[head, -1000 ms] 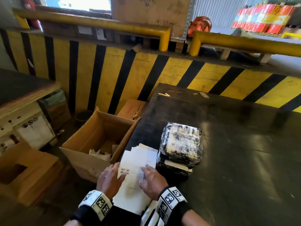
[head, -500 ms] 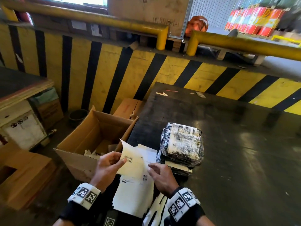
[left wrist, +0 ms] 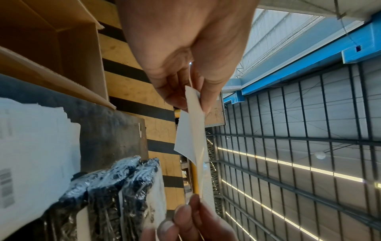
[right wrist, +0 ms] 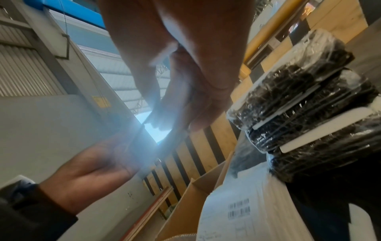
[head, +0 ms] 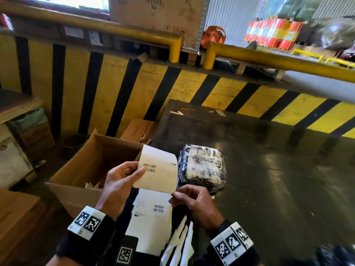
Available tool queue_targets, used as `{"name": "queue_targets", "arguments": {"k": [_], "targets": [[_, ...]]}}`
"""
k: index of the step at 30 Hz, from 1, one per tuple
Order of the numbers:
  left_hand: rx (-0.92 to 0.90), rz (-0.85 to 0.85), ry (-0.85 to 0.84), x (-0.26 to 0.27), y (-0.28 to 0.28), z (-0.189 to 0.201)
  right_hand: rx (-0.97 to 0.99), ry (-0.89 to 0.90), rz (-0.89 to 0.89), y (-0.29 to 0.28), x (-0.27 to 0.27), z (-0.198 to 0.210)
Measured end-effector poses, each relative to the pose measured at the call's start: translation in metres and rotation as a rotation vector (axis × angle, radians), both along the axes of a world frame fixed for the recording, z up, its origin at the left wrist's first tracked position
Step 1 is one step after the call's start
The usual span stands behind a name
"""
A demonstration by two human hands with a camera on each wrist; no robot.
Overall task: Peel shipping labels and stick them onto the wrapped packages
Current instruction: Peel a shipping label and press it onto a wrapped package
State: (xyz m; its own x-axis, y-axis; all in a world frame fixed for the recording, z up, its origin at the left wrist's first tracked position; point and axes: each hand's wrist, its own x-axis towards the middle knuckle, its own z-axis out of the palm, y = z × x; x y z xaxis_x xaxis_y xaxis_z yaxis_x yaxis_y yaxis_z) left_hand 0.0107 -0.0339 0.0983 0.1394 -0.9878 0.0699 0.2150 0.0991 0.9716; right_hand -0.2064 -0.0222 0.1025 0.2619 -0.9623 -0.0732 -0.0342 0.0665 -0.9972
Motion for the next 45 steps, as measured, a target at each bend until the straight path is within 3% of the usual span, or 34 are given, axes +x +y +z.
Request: {"name": "queue_targets", "arguments": {"k": [10, 14, 18, 22, 26, 32, 34, 40, 45], "targets": [[0.058, -0.043, 0.060, -0.009, -0.005, 0.006, -0.086, -0.087, 0.044, 0.008, -0.014, 0.031], [-0.023, 0.088, -0.351, -0.012, 0.005, 0.016, -0.140, -0.094, 0.056, 0.009, -0.010, 0.042], [-0.301, 0.014, -0.511, -0.029, 0.024, 0.038, -0.217, -0.096, 0.058, 0.007, -0.003, 0.049], [-0.419, -0.039, -0.648, -0.040, 0.035, 0.045, -0.274, -0.066, 0.118, 0.008, 0.004, 0.053], [-0.348, -0.051, -0.580, -0.039, 0.030, 0.037, -0.257, -0.041, 0.111, 0.009, 0.007, 0.049], [-0.062, 0.044, -0.314, -0.016, 0.011, 0.027, -0.177, -0.008, 0.030, 0.013, -0.014, 0.052], [-0.050, 0.073, -0.332, -0.004, 0.002, 0.018, -0.159, -0.009, -0.017, 0.014, -0.026, 0.055], [-0.016, 0.177, -0.614, 0.023, -0.020, -0.015, -0.154, -0.065, -0.227, 0.010, -0.070, 0.061], [0.140, 0.236, -0.540, 0.030, -0.041, -0.036, -0.190, -0.191, -0.353, 0.010, -0.097, 0.062]]}}
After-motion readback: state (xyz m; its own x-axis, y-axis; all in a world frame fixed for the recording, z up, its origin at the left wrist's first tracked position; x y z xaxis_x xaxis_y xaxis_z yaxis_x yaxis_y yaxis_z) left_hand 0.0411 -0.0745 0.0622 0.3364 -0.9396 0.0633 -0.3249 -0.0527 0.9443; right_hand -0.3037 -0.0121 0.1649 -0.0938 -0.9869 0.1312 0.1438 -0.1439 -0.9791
